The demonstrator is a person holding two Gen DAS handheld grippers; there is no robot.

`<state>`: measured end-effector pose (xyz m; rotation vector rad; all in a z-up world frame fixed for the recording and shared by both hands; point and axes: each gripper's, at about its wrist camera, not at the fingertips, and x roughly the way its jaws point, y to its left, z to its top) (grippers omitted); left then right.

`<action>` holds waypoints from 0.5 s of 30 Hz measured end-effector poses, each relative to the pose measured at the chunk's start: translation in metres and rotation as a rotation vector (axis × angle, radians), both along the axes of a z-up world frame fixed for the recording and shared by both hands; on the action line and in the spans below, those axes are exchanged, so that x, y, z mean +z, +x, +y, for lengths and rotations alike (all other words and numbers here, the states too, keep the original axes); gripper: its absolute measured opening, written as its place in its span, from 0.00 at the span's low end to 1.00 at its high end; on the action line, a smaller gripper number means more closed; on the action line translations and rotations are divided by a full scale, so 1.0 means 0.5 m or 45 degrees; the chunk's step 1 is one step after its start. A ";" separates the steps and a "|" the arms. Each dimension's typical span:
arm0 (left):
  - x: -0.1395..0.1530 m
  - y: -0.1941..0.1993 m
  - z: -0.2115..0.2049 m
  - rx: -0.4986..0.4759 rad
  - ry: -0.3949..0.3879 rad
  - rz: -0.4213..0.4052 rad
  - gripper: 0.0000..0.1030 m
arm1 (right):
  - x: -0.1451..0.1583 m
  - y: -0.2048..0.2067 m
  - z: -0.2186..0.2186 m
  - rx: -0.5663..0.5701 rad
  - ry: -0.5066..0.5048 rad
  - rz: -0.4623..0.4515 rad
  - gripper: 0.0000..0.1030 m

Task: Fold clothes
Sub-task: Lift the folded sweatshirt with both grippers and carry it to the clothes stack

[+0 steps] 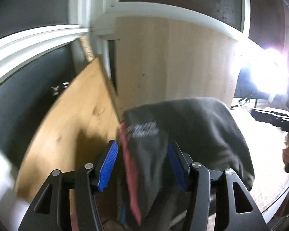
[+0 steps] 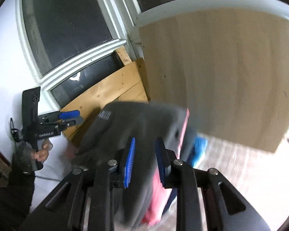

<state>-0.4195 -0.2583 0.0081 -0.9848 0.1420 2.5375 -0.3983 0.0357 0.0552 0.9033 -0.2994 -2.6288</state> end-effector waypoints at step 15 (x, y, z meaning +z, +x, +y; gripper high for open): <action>-0.071 -0.097 -0.003 0.081 -0.049 -0.113 0.52 | -0.085 -0.205 -0.001 -0.038 0.061 -0.157 0.21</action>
